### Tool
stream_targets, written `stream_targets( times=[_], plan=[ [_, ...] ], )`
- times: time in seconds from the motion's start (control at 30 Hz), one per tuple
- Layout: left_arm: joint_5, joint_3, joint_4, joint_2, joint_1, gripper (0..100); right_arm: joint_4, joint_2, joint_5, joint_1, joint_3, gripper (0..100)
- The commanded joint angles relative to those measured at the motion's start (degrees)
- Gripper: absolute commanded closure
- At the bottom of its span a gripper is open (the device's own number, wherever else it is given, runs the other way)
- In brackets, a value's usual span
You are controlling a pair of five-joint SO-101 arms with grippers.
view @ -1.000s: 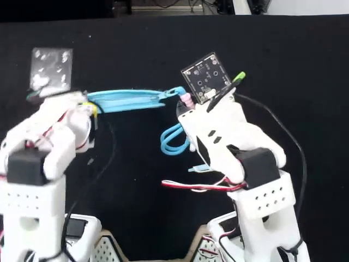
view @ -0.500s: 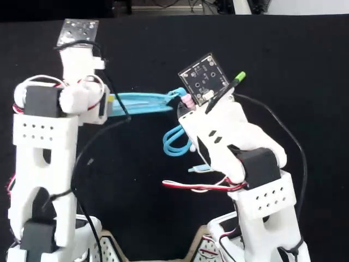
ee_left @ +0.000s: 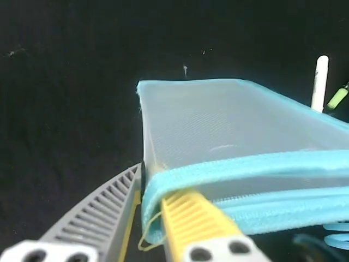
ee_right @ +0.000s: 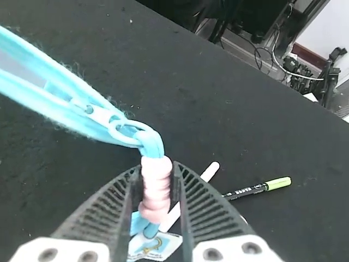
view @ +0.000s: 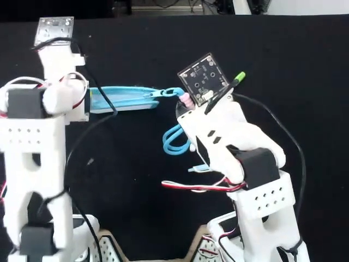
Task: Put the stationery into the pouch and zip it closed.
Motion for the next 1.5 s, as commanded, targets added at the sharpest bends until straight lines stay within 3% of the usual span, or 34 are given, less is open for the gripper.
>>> stream_targets(
  times=[0.0,0.2,0.4,0.63,0.87,1.03,1.17,1.3,1.47],
  plan=[
    [-0.7,-4.2,-0.2,-9.8,0.1,97,2.1,-2.2,0.4,1.3,-2.9,98.8],
    [-0.9,5.2,-0.1,-13.5,-0.2,97,5.4,-1.9,0.4,0.8,-4.3,98.8],
    [-0.8,16.1,-7.4,-10.5,-0.2,97,5.1,-1.6,4.4,0.9,0.6,98.8],
    [-0.8,17.5,-10.0,-10.4,0.0,97,5.5,-1.7,4.4,0.4,1.3,98.6],
    [-0.8,21.9,-11.9,-10.2,0.0,97,14.8,-1.6,4.6,-7.4,-3.5,81.3],
    [-0.4,27.3,-16.7,-10.4,0.0,97,22.7,-2.2,4.7,-7.3,-11.6,83.9],
    [-0.3,31.9,-19.9,-10.5,0.1,97,26.1,-1.6,4.5,1.4,-13.8,85.8],
    [-0.3,34.2,-20.3,-10.5,0.0,97,21.5,-0.5,4.2,13.7,-5.1,86.4],
    [-0.3,34.5,-19.3,-10.6,-0.1,97,13.5,6.7,-1.2,17.4,3.9,86.4]
  ],
)
